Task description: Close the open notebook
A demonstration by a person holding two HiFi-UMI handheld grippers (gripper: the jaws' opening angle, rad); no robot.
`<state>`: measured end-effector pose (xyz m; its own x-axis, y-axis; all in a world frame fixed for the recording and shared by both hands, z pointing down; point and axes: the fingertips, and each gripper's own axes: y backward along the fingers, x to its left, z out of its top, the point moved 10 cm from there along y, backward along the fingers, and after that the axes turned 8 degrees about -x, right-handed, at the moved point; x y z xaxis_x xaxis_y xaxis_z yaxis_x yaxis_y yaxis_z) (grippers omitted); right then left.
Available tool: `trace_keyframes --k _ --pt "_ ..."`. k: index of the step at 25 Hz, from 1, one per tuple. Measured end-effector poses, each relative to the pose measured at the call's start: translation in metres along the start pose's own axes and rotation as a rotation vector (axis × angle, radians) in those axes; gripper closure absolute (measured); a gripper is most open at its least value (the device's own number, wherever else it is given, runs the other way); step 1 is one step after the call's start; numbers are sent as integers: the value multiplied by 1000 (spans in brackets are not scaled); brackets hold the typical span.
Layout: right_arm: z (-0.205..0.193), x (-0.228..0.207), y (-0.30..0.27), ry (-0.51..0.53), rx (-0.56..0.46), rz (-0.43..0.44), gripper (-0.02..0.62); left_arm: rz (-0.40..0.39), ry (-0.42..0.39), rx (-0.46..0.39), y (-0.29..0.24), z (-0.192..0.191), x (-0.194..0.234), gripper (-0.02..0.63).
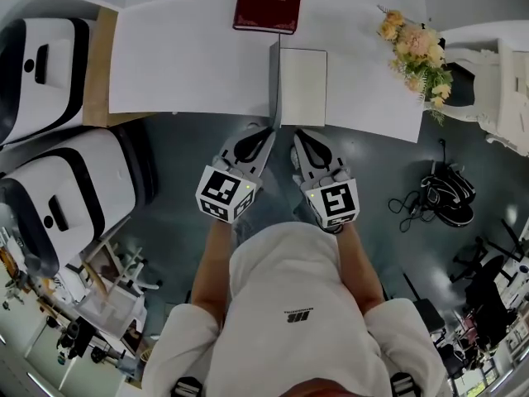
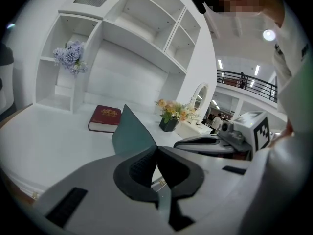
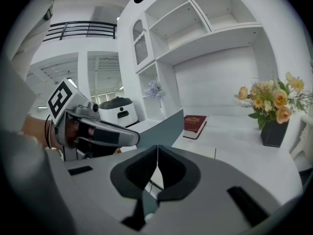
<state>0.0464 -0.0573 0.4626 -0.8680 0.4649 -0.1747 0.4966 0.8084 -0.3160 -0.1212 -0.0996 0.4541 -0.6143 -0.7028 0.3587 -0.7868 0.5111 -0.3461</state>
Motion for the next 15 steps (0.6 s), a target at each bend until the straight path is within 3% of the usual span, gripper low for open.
trace_keyframes --k 15 --pt "-15 -16 28 -41 5 -103 598 -93 -24 47 -30 -6 -17 606"
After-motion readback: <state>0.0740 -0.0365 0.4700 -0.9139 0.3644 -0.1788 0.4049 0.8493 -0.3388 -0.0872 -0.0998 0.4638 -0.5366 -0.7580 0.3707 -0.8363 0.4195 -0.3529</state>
